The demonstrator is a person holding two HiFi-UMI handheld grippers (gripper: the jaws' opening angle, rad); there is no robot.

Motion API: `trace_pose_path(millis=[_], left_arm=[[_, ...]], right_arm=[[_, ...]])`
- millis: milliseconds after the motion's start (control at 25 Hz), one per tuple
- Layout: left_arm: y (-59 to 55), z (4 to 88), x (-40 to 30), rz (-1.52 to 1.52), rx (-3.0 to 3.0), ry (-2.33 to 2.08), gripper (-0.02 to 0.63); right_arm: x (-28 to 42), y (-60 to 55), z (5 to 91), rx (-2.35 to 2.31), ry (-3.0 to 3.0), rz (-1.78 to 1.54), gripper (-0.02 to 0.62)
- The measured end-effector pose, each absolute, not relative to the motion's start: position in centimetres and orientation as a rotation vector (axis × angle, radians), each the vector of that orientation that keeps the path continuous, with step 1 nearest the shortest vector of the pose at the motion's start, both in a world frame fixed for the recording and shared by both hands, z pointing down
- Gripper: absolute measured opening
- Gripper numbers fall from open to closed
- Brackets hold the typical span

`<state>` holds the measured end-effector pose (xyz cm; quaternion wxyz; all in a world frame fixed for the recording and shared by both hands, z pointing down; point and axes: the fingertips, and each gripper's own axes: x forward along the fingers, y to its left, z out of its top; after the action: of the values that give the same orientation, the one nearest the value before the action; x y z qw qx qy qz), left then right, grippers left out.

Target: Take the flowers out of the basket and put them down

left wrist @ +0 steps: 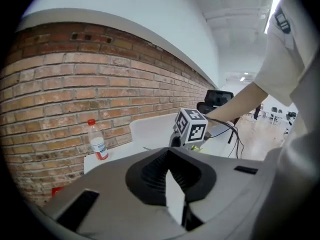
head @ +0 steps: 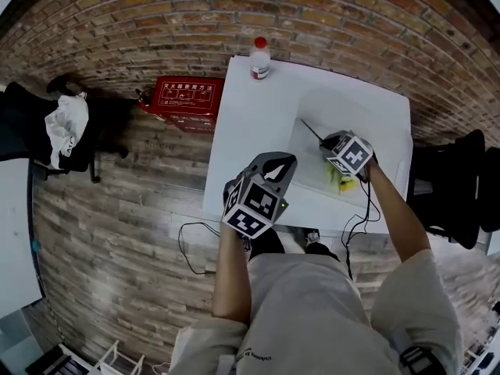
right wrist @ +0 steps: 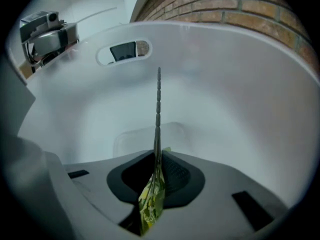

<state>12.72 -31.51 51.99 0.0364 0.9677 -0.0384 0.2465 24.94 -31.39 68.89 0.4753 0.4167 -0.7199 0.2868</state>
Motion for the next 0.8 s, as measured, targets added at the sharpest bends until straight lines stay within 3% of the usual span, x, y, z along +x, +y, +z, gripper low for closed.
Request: trace_pose_path(millis=[320, 800], left_arm=[[-27.3, 48.2, 13.6, 0.612, 2.97, -0.453, 0.018], [-18.6, 44.0, 17.1, 0.493, 2.979, -0.749, 0.018]], right_arm=[[23.7, -31.0, 59.5, 1.201, -2.045, 0.549, 0.071], [27.9, -25.8, 44.9, 1.489, -2.37, 0.418, 0.067]])
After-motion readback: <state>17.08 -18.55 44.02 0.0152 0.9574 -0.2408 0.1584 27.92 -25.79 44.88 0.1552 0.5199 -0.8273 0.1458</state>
